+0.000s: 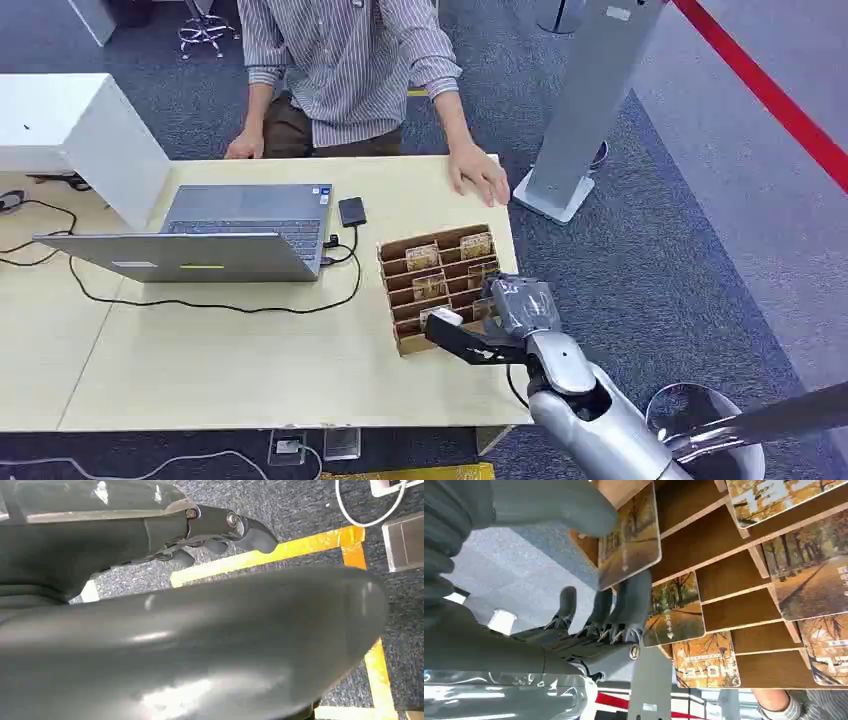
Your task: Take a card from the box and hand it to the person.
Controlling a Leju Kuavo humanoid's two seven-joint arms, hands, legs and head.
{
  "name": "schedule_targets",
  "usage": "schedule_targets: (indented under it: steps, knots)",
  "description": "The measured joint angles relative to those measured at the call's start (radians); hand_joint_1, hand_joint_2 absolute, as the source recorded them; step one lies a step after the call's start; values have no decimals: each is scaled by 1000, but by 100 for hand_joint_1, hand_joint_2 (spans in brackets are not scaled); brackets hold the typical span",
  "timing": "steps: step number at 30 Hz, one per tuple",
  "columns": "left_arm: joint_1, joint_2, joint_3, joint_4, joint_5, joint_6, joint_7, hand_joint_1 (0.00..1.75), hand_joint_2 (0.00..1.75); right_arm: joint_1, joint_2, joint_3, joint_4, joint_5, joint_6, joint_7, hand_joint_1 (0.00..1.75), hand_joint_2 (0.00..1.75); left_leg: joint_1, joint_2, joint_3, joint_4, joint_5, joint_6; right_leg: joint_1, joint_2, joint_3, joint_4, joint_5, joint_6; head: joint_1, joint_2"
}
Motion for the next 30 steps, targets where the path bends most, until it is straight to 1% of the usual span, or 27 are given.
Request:
schedule_targets:
  steps: [4,6,7,8,9,10,11,13,19,22,26,28,30]
  knots:
    - [0,0,0,0,0,0,0,0,0,-2,0,6,4,-1,0,0,131,175,0,0,0,0,0,0,0,0,0,0,0,0,0,0]
    - [0,0,-1,0,0,0,0,0,0,-4,0,8,6,-3,-1,0,134,175,0,0,0,0,0,0,0,0,0,0,0,0,0,0]
    - [0,0,-1,0,0,1,0,0,0,-4,0,8,6,-5,-3,0,140,175,0,0,0,0,0,0,0,0,0,0,0,0,0,0]
    - [0,0,-1,0,0,1,0,0,0,-4,0,8,6,-5,-4,0,140,175,0,0,0,0,0,0,0,0,0,0,0,0,0,0]
    - [0,0,-1,0,0,1,0,0,0,-4,0,9,7,-6,-4,0,154,175,0,0,0,0,0,0,0,0,0,0,0,0,0,0]
    - [0,0,-1,0,0,1,0,0,0,-4,0,9,7,-8,-5,0,159,175,0,0,0,0,0,0,0,0,0,0,0,0,0,0]
    - [0,0,-1,0,0,1,0,0,0,-4,0,9,8,-9,-5,0,159,175,0,0,0,0,0,0,0,0,0,0,0,0,0,0]
    - [0,0,-1,0,0,1,0,0,0,-6,0,9,8,-11,-7,0,175,175,0,0,1,0,0,0,0,0,0,0,0,0,0,0]
    - [0,0,-1,0,0,-7,-6,0,0,-10,0,9,9,-21,-9,-3,175,175,0,0,1,0,0,0,0,0,0,0,0,0,0,0]
    - [0,0,-1,0,0,-11,-24,0,0,-10,0,9,9,-26,-15,-3,175,175,0,0,1,0,0,0,0,0,0,0,0,0,0,0]
    - [0,0,-1,0,8,-11,-22,0,0,-10,-1,8,7,-48,-21,0,175,175,0,0,1,0,0,0,0,0,0,0,0,0,0,0]
    - [0,0,-1,0,12,-11,-18,0,0,-10,-3,4,-2,-85,-9,4,175,175,0,0,1,0,0,0,0,0,0,0,0,0,0,0]
    - [0,0,-1,0,12,-11,-15,0,0,-12,-9,-1,-20,-132,20,13,175,175,0,0,1,0,0,0,0,0,0,0,0,0,0,0]
